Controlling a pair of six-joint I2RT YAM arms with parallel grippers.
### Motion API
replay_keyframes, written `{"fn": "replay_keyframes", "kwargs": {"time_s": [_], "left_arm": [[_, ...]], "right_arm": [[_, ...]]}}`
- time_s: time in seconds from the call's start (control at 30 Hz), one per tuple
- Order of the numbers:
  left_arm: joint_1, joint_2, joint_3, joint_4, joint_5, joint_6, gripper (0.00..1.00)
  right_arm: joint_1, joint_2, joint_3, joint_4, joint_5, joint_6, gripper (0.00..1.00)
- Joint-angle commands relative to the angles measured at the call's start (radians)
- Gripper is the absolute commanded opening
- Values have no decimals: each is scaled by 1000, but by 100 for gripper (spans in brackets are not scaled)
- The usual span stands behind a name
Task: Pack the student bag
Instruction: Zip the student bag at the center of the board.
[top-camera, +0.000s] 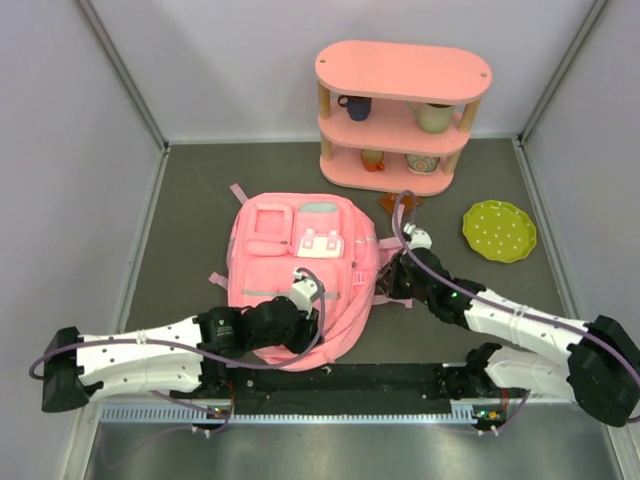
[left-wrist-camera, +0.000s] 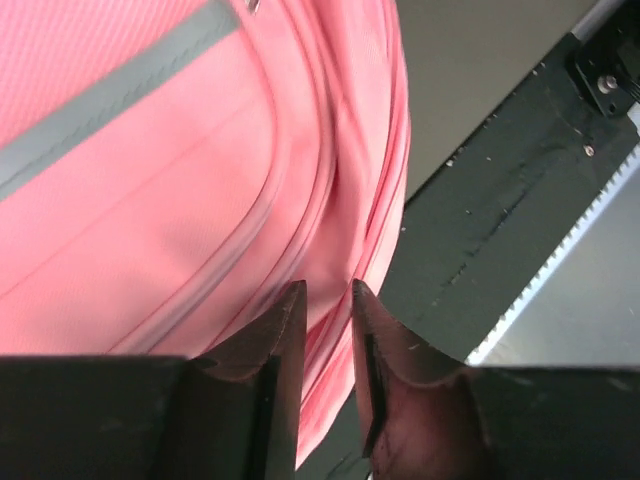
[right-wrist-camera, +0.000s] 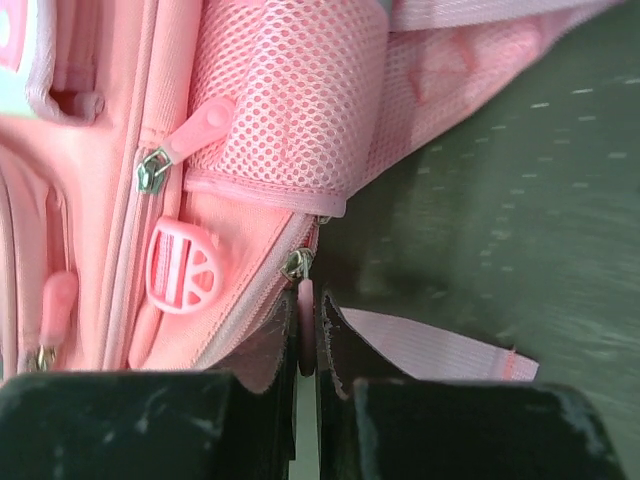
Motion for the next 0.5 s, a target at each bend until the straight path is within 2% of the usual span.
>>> {"fn": "replay_keyframes", "kwargs": {"time_s": [0.0, 0.1, 0.17, 0.23, 0.27, 0.3, 0.37, 0.47], "left_arm": [[-9, 31, 99, -8, 99, 50, 40], [-10, 25, 126, -48, 58, 47, 60], [-10, -5, 137, -91, -17, 35, 62], [-9, -62, 152, -172, -92, -5, 71], [-9, -86, 156, -195, -185, -16, 73], [-9, -110, 156, -219, -233, -49, 74], [-9, -186, 149, -299, -395, -97, 80], [-9, -271, 162, -431, -553, -224, 92]], "right_arm": [[-53, -82, 36, -125, 217, -4, 7], [-51, -116, 51, -197, 217, -12, 20], [-50, -151, 41, -217, 188, -24, 16], [-50, -225, 22, -240, 183, -21, 31], [-51, -250, 16, -263, 185, -18, 36], [-50, -277, 3, -273, 180, -16, 32], [-50, -360, -13, -294, 166, -16, 32], [-50, -444, -19, -338, 194, 19, 56]]}}
